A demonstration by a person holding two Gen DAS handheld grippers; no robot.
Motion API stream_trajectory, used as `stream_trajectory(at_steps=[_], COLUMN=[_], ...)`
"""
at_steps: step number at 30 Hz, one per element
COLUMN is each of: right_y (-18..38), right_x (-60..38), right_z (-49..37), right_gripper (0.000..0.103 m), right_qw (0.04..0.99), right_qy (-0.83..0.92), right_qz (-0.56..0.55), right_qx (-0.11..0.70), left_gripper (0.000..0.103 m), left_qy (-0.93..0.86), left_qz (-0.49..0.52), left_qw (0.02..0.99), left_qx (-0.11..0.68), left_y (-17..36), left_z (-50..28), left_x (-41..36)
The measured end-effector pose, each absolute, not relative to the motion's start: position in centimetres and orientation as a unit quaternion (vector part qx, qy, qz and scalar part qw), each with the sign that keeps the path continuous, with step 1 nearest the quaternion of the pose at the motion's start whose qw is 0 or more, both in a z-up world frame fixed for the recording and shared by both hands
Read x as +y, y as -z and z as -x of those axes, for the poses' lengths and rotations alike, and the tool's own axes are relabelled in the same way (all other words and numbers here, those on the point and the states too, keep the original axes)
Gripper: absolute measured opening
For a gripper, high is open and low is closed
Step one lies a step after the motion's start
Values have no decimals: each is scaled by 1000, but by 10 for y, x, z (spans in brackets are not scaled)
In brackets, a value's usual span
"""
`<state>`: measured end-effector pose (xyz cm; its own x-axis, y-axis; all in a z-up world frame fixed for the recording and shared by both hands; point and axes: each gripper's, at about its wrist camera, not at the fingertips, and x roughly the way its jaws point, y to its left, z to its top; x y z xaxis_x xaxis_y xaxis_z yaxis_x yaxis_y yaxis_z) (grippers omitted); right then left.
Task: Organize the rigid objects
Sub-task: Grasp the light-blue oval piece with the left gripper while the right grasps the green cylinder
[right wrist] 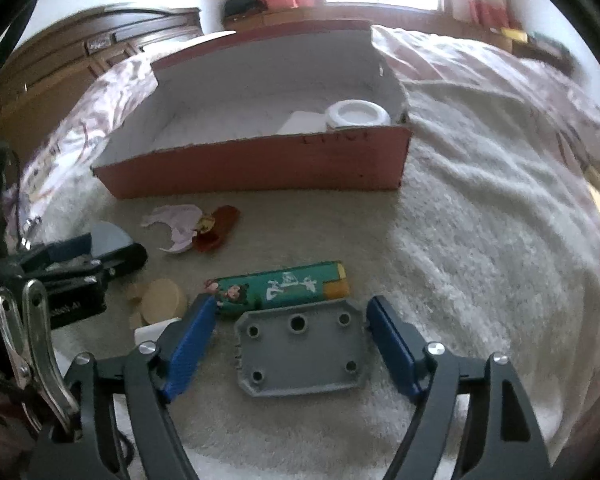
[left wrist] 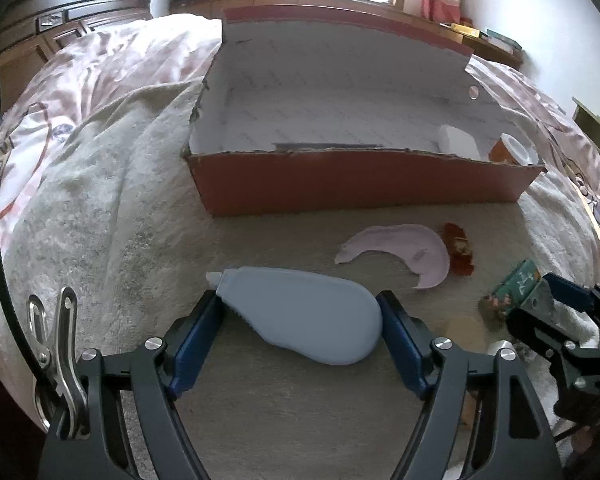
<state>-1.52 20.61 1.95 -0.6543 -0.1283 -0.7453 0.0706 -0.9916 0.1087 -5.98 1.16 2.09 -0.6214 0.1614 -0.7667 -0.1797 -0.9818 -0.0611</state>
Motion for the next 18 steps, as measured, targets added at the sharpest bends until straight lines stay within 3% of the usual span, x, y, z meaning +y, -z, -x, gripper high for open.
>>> stream_trajectory(at_steps=[10, 18], right_y=[-15, -12], right_x=[191, 184], right_z=[29, 34], right_gripper=[90, 93], right_qw=[53, 21], right_qy=[897, 901], right_qz=[-439, -434], right_qx=[12, 1], left_gripper=[79, 79], left_qy=[-904, -906], left_qz=[416, 413], left_qw=[94, 95], left_qx=[20, 19], left_y=[-19, -19], left_z=[57, 57], left_x=[14, 14])
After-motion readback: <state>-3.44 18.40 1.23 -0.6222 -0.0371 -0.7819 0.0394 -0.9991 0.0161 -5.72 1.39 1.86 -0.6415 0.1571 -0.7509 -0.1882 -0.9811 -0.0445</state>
